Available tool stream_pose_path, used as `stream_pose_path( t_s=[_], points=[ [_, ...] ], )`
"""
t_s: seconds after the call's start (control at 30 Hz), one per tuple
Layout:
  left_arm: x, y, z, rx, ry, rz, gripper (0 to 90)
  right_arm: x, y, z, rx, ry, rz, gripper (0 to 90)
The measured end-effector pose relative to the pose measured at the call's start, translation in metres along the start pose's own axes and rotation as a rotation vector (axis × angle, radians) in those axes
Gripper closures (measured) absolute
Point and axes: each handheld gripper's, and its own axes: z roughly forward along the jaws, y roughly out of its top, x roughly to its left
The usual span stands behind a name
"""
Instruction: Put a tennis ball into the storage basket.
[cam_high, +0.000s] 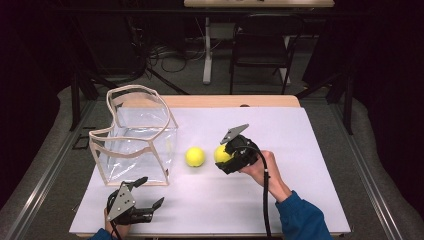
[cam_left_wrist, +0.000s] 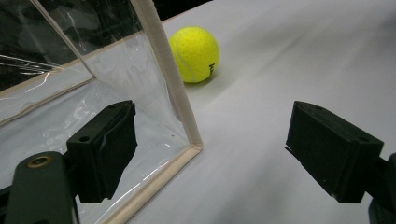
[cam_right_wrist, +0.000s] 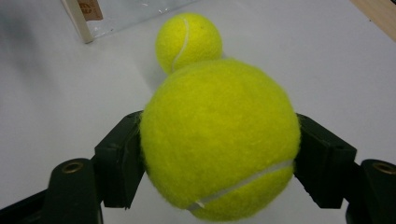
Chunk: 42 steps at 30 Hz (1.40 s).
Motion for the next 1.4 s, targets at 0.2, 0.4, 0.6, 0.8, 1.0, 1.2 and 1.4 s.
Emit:
stream_pose_path(
  t_s=[0.2,0.4,0.6,0.8,1.0,1.2,1.4],
  points=[
    [0.0,0.0,0.0,0.004,-0.001,0.002,16.1,0.0,0.005,0.002,0.007,0.004,-0.006,25.6],
    [0.0,0.0,0.0,0.004,-0.002,0.002,16.1,-0.001,0.011,0.002,0.008,0.006,-0.008,25.6],
    [0.0,0.0,0.0,0.0,-0.005,0.002,16.0,-0.001,0.017,0.002,0.003,0.007,-0.019,25.6],
    [0.0,0.0,0.0,-0.001,-0.003,0.003,16.1,-0.001,0.022,0.003,0.003,0.007,-0.027,25.6],
    [0.0,0.0,0.0,-0.001,-0.003,0.003,16.1,-0.002,0.028,0.004,-0.009,0.02,-0.022,25.7],
    [0.0,0.0,0.0,-0.003,-0.002,0.002,16.1,-0.004,0.035,0.006,-0.014,0.022,-0.025,25.7],
    [0.0,0.0,0.0,-0.004,0.0,-0.001,16.1,-0.005,0.04,0.008,-0.012,0.02,-0.034,25.7]
  ],
)
